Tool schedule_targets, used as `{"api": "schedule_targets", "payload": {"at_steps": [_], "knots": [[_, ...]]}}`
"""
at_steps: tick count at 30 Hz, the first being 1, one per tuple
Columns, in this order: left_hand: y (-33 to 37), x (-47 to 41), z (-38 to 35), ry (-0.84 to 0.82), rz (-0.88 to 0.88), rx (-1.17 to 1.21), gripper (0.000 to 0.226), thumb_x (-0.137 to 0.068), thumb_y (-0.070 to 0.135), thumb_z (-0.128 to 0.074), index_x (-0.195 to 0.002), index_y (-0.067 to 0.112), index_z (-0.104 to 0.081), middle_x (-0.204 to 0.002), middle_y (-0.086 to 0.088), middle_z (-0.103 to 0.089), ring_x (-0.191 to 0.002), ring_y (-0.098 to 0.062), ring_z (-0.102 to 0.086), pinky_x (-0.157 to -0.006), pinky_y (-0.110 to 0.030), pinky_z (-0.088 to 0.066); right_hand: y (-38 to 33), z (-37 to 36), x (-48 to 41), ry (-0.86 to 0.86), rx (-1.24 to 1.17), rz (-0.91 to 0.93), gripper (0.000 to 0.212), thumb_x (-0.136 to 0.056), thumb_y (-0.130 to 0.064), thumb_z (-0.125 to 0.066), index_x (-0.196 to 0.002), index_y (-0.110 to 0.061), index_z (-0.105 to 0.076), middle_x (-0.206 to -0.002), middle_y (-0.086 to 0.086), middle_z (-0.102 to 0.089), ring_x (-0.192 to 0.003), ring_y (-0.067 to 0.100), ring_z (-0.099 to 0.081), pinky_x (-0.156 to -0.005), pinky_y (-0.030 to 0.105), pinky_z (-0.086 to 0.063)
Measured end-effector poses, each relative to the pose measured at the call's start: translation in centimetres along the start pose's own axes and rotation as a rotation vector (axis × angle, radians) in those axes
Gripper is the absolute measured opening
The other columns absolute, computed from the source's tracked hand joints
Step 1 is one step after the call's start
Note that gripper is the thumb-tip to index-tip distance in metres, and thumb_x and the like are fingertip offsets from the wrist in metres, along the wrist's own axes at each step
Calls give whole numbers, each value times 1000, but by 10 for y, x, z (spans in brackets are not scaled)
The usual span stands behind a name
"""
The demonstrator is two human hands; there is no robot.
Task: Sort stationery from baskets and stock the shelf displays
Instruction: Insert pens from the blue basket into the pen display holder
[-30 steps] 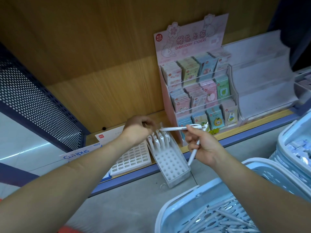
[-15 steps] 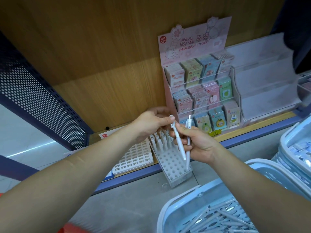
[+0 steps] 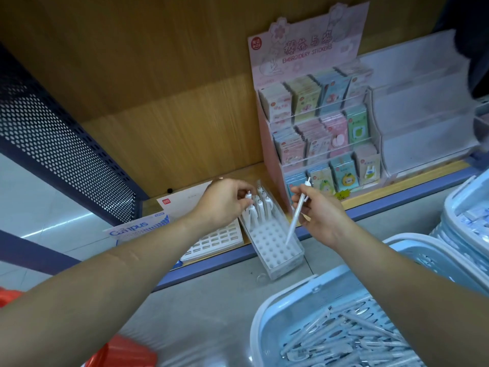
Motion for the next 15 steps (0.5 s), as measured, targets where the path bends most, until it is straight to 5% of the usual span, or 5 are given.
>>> {"api": "schedule_targets", "payload": {"at_steps": [6,15], "knots": [[-15,3,-12,18,15,0,8,-88,24,-69,-91,30,-73,-84,9,-72,-82,-7,-65,-81,-31,-52,4,3,1,-51,-45,18,17,-95,-22,-61,-94,-12,-74,-75,0,-58,-71,12,-51,-64,25,-45],[-22,3,-15,58,44,36,11,-87,25,-71,-98,24,-75,-86,11,-68,-85,-5,-62,-79,-21,-46,10,6,-2,-70,-75,-19,7,-89,-15,-69,-92,-13,-74,-80,1,-61,-76,16,-56,-65,26,-52]]}}
Point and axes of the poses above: each hand's wrist, its own x-axis away from the middle knuckle, its own z-axis out of the back of the hand, y = z × x, the point moved 2 cm from there along -x, towards the middle knuckle
